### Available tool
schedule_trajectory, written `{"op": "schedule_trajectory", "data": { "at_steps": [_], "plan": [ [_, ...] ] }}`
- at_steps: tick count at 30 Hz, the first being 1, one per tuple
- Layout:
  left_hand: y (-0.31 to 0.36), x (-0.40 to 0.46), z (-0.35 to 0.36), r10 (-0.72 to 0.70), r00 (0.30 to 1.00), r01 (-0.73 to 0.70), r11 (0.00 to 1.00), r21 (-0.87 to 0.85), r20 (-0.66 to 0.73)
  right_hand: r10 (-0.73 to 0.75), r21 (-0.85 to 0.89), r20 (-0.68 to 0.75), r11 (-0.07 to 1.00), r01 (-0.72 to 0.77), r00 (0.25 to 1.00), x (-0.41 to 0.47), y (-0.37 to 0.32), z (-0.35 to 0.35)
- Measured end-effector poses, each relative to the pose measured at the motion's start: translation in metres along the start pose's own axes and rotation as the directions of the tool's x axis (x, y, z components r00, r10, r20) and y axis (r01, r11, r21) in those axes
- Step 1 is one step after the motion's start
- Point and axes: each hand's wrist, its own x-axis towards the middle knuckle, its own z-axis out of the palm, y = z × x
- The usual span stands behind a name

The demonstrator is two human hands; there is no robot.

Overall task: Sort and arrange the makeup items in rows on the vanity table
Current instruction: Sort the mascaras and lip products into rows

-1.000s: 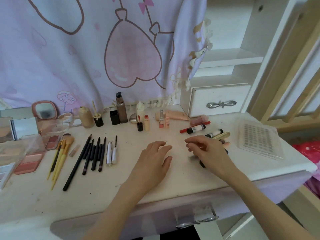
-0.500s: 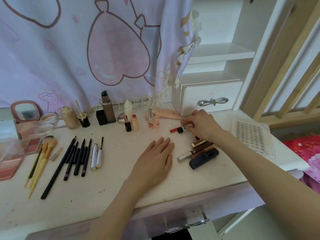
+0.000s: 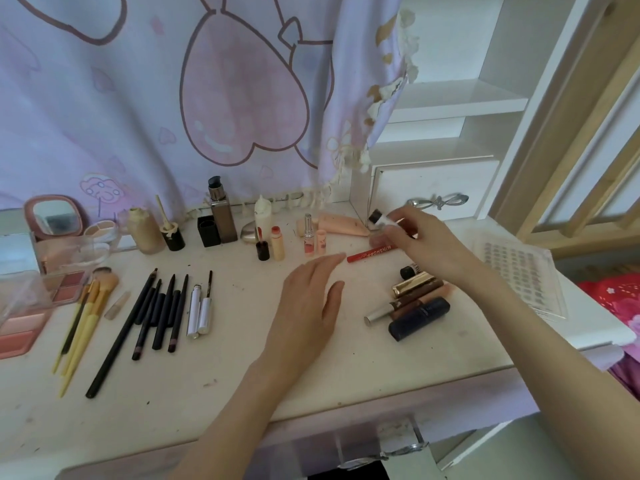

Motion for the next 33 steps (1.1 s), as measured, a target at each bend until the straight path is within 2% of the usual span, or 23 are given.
{"op": "schedule_trajectory", "data": {
  "at_steps": [3,5,7,10,15,19,21,23,25,28,30,33],
  "plan": [
    [0.013,0.009,-0.012,0.054,0.996,-0.062,0.991,-0.12,-0.075,0.024,0.349,0.18,0.933,-0.087,0.983,-0.021,-0.017,0.005],
    [0.02,0.016,-0.02,0.138,0.987,-0.146,0.983,-0.11,-0.08,0.055,0.552,0.261,0.811,-0.196,0.964,-0.033,-0.026,0.01],
    [0.024,0.018,-0.027,0.179,0.982,-0.182,0.982,-0.045,-0.063,0.091,0.67,0.326,0.68,-0.298,0.941,-0.041,-0.033,0.011],
    [0.024,0.014,-0.033,0.196,0.98,-0.196,0.98,0.039,-0.018,0.108,0.699,0.393,0.61,-0.373,0.913,-0.049,-0.043,0.014],
    [0.019,0.006,-0.037,0.195,0.976,-0.177,0.969,0.173,-0.092,0.195,0.672,0.414,0.594,-0.443,0.889,-0.059,-0.057,0.033],
    [0.012,-0.005,-0.035,0.049,0.999,-0.049,0.999,0.023,-0.006,0.217,0.713,0.348,0.571,-0.407,0.912,-0.066,-0.063,0.047],
    [0.012,-0.011,-0.032,-0.113,0.993,0.116,0.985,-0.126,0.033,0.186,0.682,0.246,0.664,-0.306,0.951,-0.069,-0.063,0.054],
    [0.013,-0.014,-0.03,-0.322,0.945,0.325,0.897,-0.3,0.06,0.087,0.606,0.141,0.78,-0.155,0.986,-0.072,-0.064,0.058],
    [0.008,-0.014,-0.033,-0.41,0.909,0.41,0.84,-0.356,0.077,0.035,0.594,0.135,0.797,-0.109,0.99,-0.072,-0.064,0.061],
    [-0.001,-0.014,-0.043,-0.288,0.951,0.309,0.91,-0.278,0.113,0.155,0.599,0.201,0.762,-0.247,0.967,-0.072,-0.058,0.061],
    [-0.005,-0.016,-0.048,-0.165,0.974,0.198,0.951,-0.237,0.154,0.252,0.641,0.26,0.677,-0.362,0.932,-0.073,-0.054,0.061],
    [-0.011,-0.022,-0.05,-0.001,0.987,0.031,0.983,-0.182,0.163,0.244,0.691,0.391,0.56,-0.458,0.888,-0.076,-0.051,0.059]
  ]
}}
